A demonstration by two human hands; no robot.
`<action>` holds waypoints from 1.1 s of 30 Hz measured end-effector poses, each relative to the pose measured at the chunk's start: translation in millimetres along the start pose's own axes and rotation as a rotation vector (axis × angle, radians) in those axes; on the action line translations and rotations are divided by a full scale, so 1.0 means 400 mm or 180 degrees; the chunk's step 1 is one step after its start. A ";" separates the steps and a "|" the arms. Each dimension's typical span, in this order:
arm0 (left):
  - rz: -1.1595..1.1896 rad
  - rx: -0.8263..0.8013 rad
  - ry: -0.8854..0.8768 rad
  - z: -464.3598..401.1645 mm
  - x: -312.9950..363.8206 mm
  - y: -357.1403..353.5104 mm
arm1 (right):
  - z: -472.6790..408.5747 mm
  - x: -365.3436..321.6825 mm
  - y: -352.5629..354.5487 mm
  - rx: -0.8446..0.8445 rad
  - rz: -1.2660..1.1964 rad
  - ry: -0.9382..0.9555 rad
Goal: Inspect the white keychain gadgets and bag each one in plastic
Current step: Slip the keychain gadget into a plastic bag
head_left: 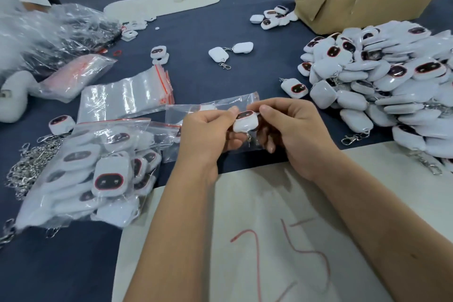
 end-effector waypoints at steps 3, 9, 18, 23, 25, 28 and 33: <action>-0.0016 -0.0051 -0.0055 -0.005 0.001 0.000 | -0.003 0.003 -0.007 -0.0015 -0.0010 0.0013; 0.0033 -0.0275 -0.0096 -0.002 0.002 -0.002 | -0.005 0.011 -0.001 0.0091 0.0071 0.0118; 0.0168 -0.0440 -0.0203 0.004 0.006 0.004 | 0.000 0.009 -0.001 0.0082 0.0273 0.0311; -0.0095 -0.0289 -0.0464 -0.001 0.004 0.007 | 0.002 0.007 -0.006 0.0063 0.0352 0.0401; -0.0200 -0.0209 -0.0574 -0.003 0.004 0.007 | 0.002 0.007 -0.006 0.0044 0.0358 0.0409; -0.0257 -0.0158 -0.0652 -0.002 0.004 0.005 | 0.003 0.007 -0.007 0.0048 0.0354 0.0419; -0.0239 -0.0034 -0.0634 0.006 0.006 -0.018 | 0.002 0.007 0.000 0.0232 0.0362 0.0465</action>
Point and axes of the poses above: each hand's wrist, its own z-axis away from the middle knuckle, its own y-axis out of the back of the hand, x = y × z, the point moved 2 cm from there along -z, towards the middle knuckle, and after that the axes turned 12 degrees about -z, right-handed, at the moved point
